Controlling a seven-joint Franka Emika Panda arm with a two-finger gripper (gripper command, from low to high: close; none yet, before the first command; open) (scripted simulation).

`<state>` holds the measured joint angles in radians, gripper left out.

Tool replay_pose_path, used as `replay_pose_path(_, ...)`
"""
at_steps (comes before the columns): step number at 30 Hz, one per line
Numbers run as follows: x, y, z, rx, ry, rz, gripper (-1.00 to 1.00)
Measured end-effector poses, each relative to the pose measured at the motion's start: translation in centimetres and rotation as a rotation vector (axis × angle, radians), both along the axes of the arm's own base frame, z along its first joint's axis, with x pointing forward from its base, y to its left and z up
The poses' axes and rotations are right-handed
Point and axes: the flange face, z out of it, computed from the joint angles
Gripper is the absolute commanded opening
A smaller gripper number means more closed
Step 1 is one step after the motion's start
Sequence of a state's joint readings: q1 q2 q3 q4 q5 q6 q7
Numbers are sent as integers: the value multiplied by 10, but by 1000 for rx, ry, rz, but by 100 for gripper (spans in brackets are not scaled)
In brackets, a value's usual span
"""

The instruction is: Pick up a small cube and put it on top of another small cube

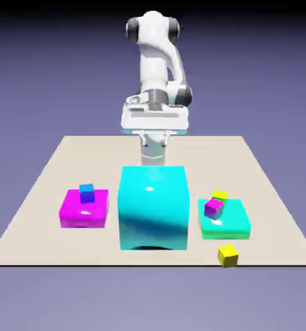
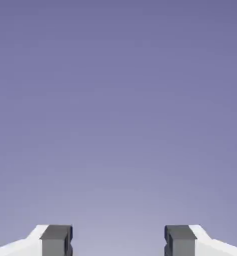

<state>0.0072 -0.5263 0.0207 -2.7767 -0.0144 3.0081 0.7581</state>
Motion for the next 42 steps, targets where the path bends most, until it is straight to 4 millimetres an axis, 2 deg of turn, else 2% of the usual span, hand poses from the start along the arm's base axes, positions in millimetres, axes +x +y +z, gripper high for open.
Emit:
replay_pose_path(5, 43, 34, -28, -39, 162, 37, 0)
replay_pose_path(10, 81, 71, -64, -71, 319, 71, 0)
replay_pose_path(19, 129, 141, -143, -107, 583, 121, 0)
replay_pose_path(25, 148, 186, -196, -113, 742, 142, 0)
replay_pose_path(32, 161, 232, -255, -100, 912, 148, 0)
replay_pose_path(34, 162, 237, -262, -97, 933, 147, 0)
replay_pose_path(37, 154, 235, -326, -97, 932, 147, 0)
replay_pose_path(38, 153, 235, -331, -97, 933, 147, -100)
replay_pose_path(40, 153, 235, -331, -96, 933, 147, -100)
replay_pose_path(42, 160, 236, -289, -94, 933, 147, -100)
